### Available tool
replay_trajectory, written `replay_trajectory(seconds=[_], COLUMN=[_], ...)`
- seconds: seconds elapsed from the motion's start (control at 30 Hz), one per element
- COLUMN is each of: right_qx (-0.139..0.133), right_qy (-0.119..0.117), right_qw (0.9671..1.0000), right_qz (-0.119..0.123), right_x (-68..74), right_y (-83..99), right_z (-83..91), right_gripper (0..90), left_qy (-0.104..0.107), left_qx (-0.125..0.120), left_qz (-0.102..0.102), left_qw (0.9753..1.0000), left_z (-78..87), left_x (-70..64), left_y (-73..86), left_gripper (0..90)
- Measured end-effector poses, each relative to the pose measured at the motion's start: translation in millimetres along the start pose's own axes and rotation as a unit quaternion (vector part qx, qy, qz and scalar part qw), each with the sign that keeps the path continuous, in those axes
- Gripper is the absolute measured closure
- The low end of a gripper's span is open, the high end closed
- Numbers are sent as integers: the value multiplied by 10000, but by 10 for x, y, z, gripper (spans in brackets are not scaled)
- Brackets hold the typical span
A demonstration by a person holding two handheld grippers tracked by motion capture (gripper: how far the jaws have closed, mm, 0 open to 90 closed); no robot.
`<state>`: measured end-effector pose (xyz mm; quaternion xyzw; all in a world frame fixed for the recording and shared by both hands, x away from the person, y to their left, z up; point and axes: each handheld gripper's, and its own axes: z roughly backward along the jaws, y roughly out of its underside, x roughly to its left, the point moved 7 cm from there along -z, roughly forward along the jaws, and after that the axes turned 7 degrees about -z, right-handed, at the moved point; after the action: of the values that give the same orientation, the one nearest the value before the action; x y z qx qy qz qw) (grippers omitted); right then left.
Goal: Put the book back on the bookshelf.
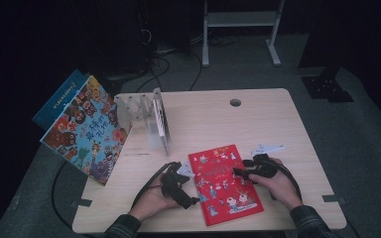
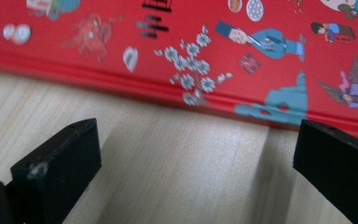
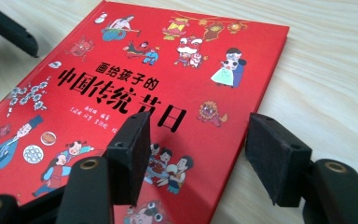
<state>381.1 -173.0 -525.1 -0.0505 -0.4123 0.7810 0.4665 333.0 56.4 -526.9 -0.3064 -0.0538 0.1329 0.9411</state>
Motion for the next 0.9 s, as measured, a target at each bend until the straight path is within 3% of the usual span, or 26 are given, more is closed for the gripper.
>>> replay_trajectory(seconds=[0.23, 0.47, 0.63, 0.9], right_qx=[74, 140, 244, 277], right_qy=[-51, -91, -162, -292], right_qw=[9998, 9999, 9991, 9977], right_qz=[165, 2, -291, -549], right_x=[70, 30, -8, -43], right_y=[-28, -22, -4, 7], right_z=[-28, 26, 67, 83], right_gripper=[422, 543, 633, 672], left_qy=[-67, -87, -46, -27], left_qx=[32, 22, -40, -83], left_qz=[-35, -60, -21, -29], left_qw=[10000, 9999, 10000, 10000], left_z=[-8, -32, -38, -39], left_x=[-9, -16, -1, 7], left_y=[0, -24, -38, -38], left_gripper=[1, 0, 0, 0])
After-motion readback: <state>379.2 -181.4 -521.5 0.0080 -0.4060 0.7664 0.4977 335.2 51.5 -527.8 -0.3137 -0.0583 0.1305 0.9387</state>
